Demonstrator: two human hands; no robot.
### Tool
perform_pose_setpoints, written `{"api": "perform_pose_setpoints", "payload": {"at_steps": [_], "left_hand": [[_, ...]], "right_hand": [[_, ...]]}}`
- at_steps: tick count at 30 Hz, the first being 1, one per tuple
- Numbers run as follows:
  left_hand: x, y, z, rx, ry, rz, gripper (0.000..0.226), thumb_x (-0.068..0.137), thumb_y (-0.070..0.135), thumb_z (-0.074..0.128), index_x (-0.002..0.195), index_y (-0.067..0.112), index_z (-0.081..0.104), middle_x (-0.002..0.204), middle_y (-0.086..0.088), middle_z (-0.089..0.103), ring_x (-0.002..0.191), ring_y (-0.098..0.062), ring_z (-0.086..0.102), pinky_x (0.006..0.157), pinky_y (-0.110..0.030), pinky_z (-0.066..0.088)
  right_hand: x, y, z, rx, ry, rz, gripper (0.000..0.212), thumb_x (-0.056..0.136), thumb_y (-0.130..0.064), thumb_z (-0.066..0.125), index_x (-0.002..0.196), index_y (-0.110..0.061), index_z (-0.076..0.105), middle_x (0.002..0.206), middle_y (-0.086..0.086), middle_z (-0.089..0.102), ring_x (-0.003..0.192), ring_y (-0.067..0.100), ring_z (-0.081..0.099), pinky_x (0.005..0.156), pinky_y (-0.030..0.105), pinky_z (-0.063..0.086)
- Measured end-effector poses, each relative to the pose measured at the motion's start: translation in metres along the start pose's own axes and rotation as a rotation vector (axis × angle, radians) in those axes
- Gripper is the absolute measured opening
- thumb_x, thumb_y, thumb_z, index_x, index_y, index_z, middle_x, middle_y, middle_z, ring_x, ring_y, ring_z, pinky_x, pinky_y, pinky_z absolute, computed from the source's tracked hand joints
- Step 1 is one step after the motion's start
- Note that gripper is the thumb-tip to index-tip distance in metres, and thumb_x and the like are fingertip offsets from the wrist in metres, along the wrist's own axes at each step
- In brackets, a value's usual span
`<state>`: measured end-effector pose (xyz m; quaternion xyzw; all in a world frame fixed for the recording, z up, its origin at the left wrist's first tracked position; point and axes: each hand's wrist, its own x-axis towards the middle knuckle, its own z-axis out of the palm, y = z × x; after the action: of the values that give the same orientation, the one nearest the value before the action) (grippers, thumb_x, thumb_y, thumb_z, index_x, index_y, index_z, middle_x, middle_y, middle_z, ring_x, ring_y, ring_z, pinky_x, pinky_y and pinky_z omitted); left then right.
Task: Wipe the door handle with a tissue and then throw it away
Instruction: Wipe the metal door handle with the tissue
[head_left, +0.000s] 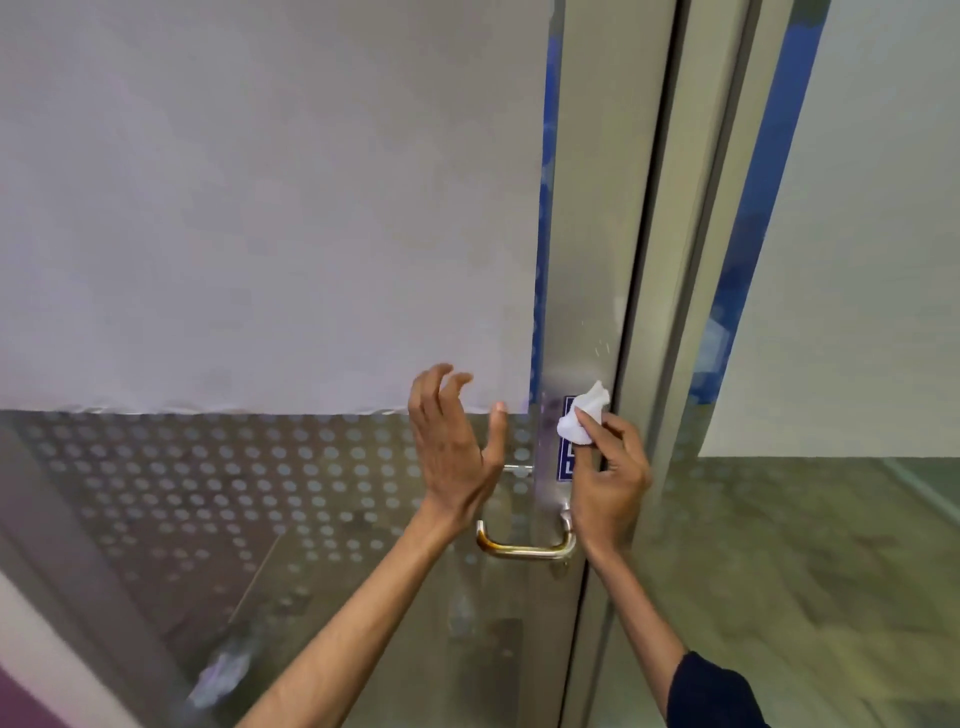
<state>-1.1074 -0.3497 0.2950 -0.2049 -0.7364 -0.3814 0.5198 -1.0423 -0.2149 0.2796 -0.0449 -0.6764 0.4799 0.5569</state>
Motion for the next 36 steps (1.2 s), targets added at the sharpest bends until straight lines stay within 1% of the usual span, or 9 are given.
{"api": "perform_pose_setpoints", "payload": {"at_steps": [2,3,5,8,13,17,21,31,36], "left_hand": [[0.009,-0.009,0.009,0.03,-0.035,0.016,0.052,0.096,0.032,0.05,0.141,0.009,0.037,0.155,-0.01,0.028,0.148,-0.028,0.023,0.123,-0.036,0.021],[0.012,-0.014,0.015,0.044,-0.053,0.04,0.058,0.098,0.031,0.047,0.149,0.013,0.027,0.163,-0.006,0.016,0.153,-0.025,0.014,0.125,-0.038,0.015],[0.016,-0.026,0.026,0.083,-0.083,0.101,0.066,0.102,0.029,0.041,0.157,0.02,0.008,0.167,0.003,-0.004,0.156,-0.02,0.0,0.127,-0.042,0.009],[0.021,-0.039,0.039,0.153,-0.104,0.134,0.067,0.104,0.03,0.031,0.157,0.021,-0.009,0.165,0.004,-0.019,0.154,-0.016,-0.011,0.127,-0.041,-0.003],[0.02,-0.047,0.053,0.22,-0.078,0.138,0.059,0.105,0.035,0.015,0.156,0.023,-0.012,0.164,0.006,-0.023,0.152,-0.012,-0.018,0.125,-0.041,-0.014],[0.023,-0.047,0.056,0.251,-0.059,0.139,0.057,0.105,0.038,0.009,0.155,0.024,-0.014,0.163,0.007,-0.026,0.151,-0.012,-0.021,0.123,-0.042,-0.017],[0.022,-0.048,0.059,0.244,-0.042,0.138,0.057,0.104,0.04,0.006,0.155,0.022,-0.015,0.162,0.006,-0.028,0.151,-0.012,-0.023,0.123,-0.041,-0.018],[0.023,-0.046,0.059,0.222,-0.023,0.12,0.058,0.103,0.041,0.003,0.154,0.02,-0.018,0.161,0.006,-0.03,0.15,-0.012,-0.025,0.122,-0.036,-0.019],[0.023,-0.044,0.057,0.23,-0.031,0.118,0.057,0.104,0.04,0.002,0.153,0.02,-0.018,0.161,0.006,-0.03,0.15,-0.011,-0.025,0.122,-0.035,-0.019]], "right_hand": [[0.007,0.002,0.006,-0.054,-0.029,-0.093,0.038,0.076,0.019,0.065,0.105,-0.004,0.074,0.11,0.018,0.059,0.1,0.002,0.058,0.082,0.005,0.044],[0.009,0.005,0.011,-0.064,-0.05,-0.127,0.04,0.076,0.021,0.065,0.105,-0.005,0.074,0.116,0.018,0.056,0.104,0.009,0.059,0.086,0.008,0.046],[0.009,0.012,0.018,-0.085,-0.111,-0.175,0.043,0.077,0.021,0.063,0.108,-0.007,0.074,0.126,0.015,0.051,0.11,0.028,0.06,0.092,0.023,0.053],[0.011,0.021,0.026,-0.153,-0.158,-0.219,0.043,0.079,0.019,0.062,0.111,-0.008,0.073,0.132,0.013,0.051,0.118,0.033,0.057,0.095,0.043,0.054],[0.019,0.026,0.03,-0.24,-0.104,-0.314,0.032,0.086,-0.001,0.054,0.113,-0.005,0.071,0.099,0.012,0.07,0.09,0.023,0.062,0.08,0.031,0.054],[0.025,0.034,0.029,-0.233,-0.077,-0.34,0.036,0.076,0.017,0.061,0.103,-0.004,0.075,0.082,0.009,0.071,0.077,0.021,0.06,0.07,0.024,0.048],[0.029,0.038,0.03,-0.209,-0.107,-0.34,0.043,0.07,0.026,0.066,0.1,-0.003,0.076,0.081,0.008,0.071,0.079,0.021,0.06,0.076,0.014,0.043],[0.012,0.061,0.02,-0.253,-0.248,-0.474,0.032,0.082,0.01,0.053,0.101,-0.002,0.075,0.079,0.01,0.07,0.082,0.024,0.062,0.08,0.026,0.051],[-0.012,0.079,0.007,-0.275,-0.405,-0.427,0.03,0.079,0.01,0.06,0.101,-0.004,0.075,0.082,0.007,0.07,0.083,0.022,0.062,0.075,0.032,0.054]]}}
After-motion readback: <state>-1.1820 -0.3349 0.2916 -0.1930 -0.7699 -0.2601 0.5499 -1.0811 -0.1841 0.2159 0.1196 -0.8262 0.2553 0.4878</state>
